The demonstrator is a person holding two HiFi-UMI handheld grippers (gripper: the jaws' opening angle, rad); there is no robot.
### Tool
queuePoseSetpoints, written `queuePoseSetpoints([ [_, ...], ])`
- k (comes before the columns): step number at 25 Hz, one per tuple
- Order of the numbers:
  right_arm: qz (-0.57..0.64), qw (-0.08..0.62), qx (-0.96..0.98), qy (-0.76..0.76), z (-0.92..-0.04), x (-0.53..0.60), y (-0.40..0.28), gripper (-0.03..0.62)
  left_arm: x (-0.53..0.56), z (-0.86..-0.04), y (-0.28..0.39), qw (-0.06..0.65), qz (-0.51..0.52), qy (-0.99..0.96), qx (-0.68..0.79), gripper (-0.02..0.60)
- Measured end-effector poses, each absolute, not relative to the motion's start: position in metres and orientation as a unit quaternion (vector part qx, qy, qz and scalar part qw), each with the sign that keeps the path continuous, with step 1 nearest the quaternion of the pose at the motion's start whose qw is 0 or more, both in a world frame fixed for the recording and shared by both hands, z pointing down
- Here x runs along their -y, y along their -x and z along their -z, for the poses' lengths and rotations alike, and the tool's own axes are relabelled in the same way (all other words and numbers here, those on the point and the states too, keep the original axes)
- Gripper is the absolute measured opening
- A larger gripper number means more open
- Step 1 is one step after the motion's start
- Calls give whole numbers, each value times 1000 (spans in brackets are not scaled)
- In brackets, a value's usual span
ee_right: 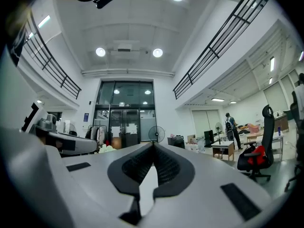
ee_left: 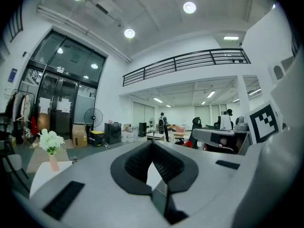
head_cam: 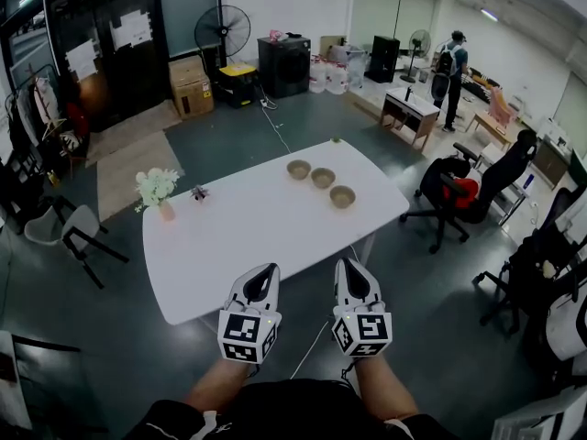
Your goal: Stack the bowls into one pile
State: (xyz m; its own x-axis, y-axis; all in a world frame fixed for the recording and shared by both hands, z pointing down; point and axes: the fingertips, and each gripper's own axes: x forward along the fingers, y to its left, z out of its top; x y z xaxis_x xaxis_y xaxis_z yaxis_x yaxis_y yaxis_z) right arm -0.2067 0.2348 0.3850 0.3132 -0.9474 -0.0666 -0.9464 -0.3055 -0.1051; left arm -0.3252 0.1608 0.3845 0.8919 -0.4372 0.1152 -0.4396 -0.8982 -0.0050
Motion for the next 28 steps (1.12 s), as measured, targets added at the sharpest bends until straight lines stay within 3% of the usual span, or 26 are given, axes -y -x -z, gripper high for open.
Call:
queuePoseSetpoints([
  [14,18,71,-594,801,-410,-288,122,17,-220,-412,244,26,-65,-970,233,12],
  [28,32,76,-570,818,-448,-250,27,17,-176,-445,151,17,-78,-974,211,12],
])
